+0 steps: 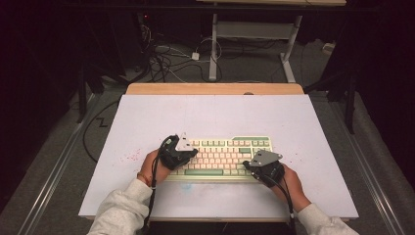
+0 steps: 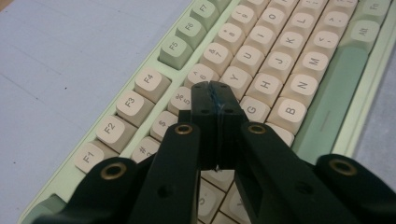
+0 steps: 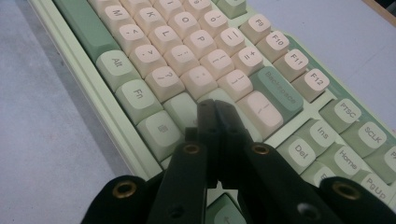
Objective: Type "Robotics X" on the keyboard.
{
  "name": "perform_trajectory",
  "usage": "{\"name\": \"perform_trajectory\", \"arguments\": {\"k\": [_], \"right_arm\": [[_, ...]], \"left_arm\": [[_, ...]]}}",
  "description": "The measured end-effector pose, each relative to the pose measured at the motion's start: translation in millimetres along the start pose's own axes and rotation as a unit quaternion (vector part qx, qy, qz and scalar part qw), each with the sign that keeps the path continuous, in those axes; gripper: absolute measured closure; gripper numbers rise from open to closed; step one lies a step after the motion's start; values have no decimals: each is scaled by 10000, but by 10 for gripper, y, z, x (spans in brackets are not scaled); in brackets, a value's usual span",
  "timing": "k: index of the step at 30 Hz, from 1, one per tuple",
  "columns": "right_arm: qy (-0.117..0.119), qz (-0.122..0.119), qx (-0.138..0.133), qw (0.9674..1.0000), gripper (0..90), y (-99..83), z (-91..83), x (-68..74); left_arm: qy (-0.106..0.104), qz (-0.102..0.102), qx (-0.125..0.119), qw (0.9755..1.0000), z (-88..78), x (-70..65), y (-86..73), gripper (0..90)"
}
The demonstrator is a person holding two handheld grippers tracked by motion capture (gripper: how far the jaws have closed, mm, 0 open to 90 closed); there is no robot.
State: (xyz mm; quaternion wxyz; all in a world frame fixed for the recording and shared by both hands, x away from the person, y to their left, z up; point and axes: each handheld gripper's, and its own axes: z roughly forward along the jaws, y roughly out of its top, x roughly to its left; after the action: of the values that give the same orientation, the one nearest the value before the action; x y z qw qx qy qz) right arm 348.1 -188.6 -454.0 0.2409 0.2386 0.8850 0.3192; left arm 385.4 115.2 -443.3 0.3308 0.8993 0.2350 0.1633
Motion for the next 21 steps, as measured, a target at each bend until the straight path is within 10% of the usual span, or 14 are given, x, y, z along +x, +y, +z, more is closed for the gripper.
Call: {"name": "perform_trajectory", "arguments": {"k": [21], "right_arm": [[8, 18, 2, 10000, 900, 0, 0, -1]], "left_arm": [[5, -4, 151, 9999, 60, 24, 5, 873]]}}
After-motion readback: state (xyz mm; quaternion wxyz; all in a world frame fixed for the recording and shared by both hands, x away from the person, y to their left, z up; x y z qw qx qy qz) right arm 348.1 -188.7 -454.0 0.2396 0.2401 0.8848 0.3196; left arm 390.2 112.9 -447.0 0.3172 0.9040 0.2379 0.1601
